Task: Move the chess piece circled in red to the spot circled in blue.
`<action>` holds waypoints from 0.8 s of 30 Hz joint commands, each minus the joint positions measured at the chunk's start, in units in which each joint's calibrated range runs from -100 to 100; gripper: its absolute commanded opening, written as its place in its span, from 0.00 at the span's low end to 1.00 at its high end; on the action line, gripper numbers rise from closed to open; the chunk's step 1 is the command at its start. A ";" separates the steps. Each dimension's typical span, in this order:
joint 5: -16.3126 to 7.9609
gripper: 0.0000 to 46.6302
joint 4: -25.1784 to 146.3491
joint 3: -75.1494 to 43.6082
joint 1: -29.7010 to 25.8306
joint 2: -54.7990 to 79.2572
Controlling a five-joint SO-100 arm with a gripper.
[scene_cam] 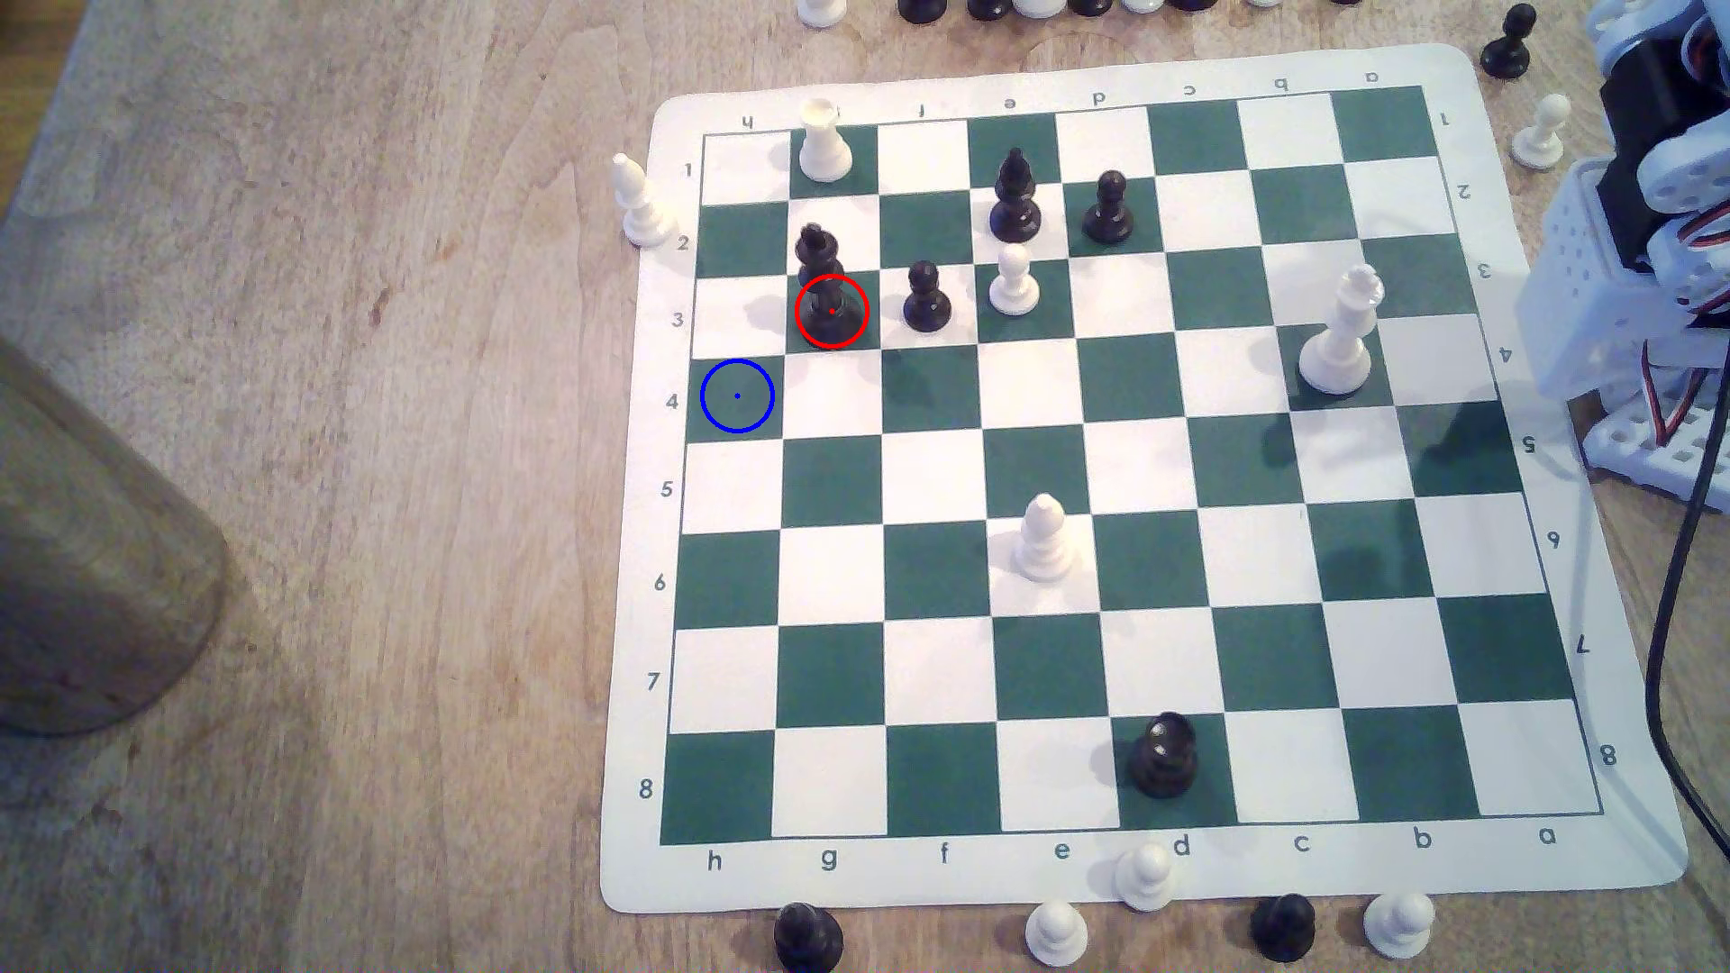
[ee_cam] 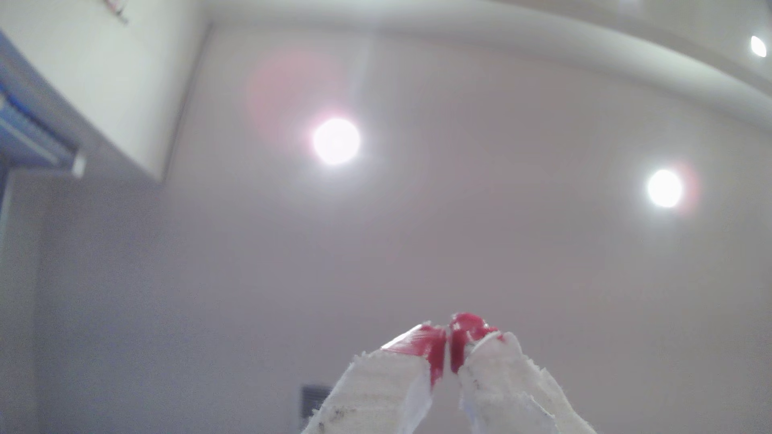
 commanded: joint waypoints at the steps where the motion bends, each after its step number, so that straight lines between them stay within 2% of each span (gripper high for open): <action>1: 0.20 0.00 1.75 1.17 2.06 -0.20; 5: 0.20 0.00 8.55 1.17 1.67 -0.11; 7: 0.20 0.00 19.12 0.45 0.65 -0.11; 8: 0.20 0.00 29.76 -2.00 0.03 -0.11; 12: -0.05 0.00 45.65 -7.17 -0.05 -0.11; 15: -0.05 0.00 64.98 -13.33 0.26 -0.11; 21: -0.20 0.00 104.13 -26.21 3.39 -0.03; 24: -0.20 0.00 117.07 -30.19 5.50 0.06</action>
